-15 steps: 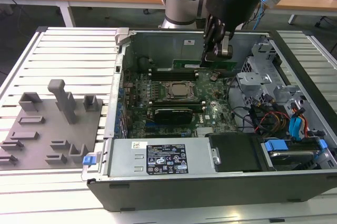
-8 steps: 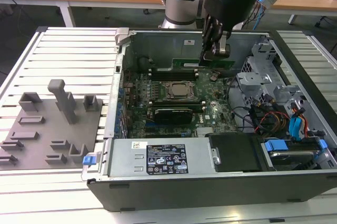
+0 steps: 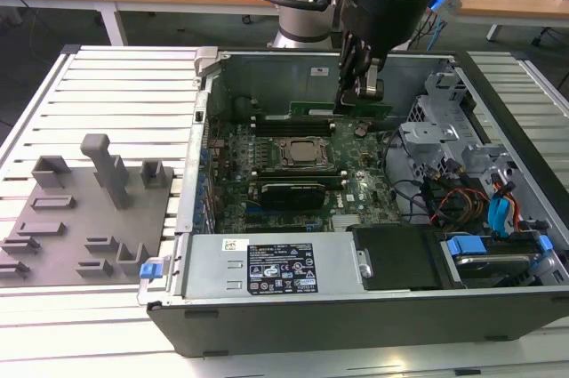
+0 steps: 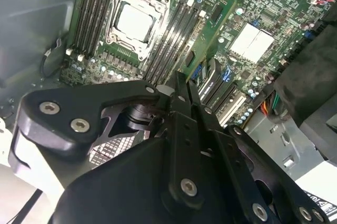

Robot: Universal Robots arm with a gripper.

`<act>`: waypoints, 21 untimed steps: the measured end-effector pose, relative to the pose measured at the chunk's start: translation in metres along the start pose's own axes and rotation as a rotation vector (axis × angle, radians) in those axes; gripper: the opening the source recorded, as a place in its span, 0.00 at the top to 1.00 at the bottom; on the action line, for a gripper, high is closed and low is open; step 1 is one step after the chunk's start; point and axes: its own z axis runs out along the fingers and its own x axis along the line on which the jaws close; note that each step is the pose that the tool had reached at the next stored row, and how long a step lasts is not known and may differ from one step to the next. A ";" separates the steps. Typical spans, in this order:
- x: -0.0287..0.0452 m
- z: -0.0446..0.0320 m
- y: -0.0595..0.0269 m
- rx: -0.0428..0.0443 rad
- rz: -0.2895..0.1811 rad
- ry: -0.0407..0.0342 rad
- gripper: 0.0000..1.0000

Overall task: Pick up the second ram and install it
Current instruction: 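Insert the second ram into the second slot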

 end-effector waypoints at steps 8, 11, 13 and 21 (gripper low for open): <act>0.0007 0.0071 -0.0006 0.0000 0.000 0.0000 0.87; 0.0012 0.0114 -0.0010 0.0000 0.000 -0.0001 0.87; 0.0014 0.0133 -0.0012 0.0000 0.000 0.0000 0.87; 0.0028 0.0249 -0.0023 0.0000 0.000 0.0000 0.87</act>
